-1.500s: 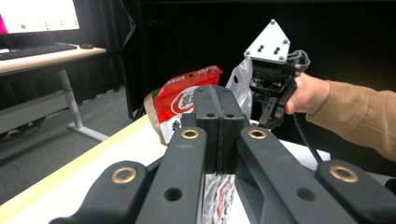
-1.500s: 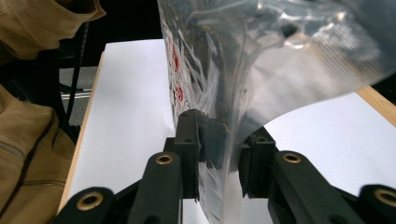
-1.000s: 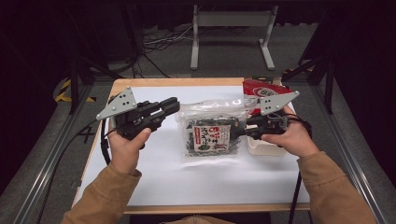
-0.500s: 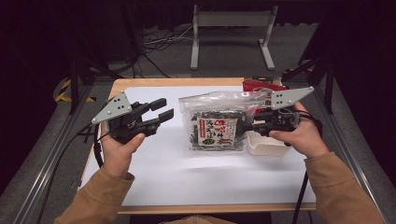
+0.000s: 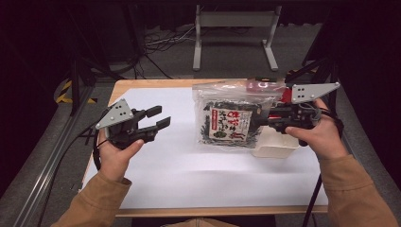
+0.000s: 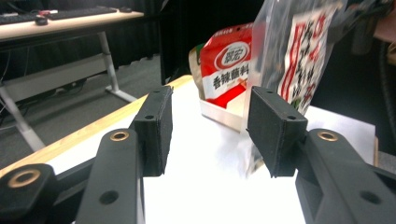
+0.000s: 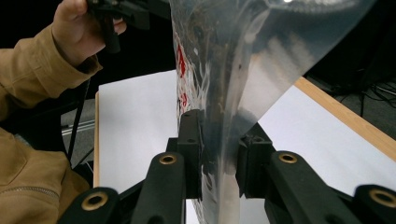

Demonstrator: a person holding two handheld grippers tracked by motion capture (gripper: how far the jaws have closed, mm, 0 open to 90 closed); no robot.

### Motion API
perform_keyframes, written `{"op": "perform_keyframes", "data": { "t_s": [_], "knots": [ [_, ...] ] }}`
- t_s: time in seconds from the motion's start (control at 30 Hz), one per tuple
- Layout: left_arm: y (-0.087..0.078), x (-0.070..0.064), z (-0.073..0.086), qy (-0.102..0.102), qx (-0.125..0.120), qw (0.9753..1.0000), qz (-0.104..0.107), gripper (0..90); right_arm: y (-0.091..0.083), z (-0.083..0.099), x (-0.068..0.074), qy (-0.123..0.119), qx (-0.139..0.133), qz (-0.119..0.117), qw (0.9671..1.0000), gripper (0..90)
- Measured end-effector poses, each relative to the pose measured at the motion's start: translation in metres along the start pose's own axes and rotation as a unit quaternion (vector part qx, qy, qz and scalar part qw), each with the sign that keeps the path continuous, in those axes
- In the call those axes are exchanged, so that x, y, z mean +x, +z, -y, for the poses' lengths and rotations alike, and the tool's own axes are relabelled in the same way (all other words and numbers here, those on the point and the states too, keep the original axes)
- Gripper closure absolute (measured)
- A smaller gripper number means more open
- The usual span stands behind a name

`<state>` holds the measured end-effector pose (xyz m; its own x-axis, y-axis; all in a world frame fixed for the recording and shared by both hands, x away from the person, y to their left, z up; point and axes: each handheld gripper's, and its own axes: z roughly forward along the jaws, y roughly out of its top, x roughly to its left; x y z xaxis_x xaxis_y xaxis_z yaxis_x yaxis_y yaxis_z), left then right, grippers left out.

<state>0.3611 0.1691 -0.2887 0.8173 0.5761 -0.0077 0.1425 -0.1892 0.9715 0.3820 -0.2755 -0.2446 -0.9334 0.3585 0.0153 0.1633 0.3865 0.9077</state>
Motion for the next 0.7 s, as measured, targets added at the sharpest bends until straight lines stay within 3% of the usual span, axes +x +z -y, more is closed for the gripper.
{"op": "perform_keyframes", "data": {
  "t_s": [0.7],
  "knots": [
    [-0.002,0.015,0.030,-0.018,0.057,0.9977,-0.031,45.7,-0.040,-0.005,-0.005,0.026,-0.024,0.063,0.9974,74.2]
  ]
}}
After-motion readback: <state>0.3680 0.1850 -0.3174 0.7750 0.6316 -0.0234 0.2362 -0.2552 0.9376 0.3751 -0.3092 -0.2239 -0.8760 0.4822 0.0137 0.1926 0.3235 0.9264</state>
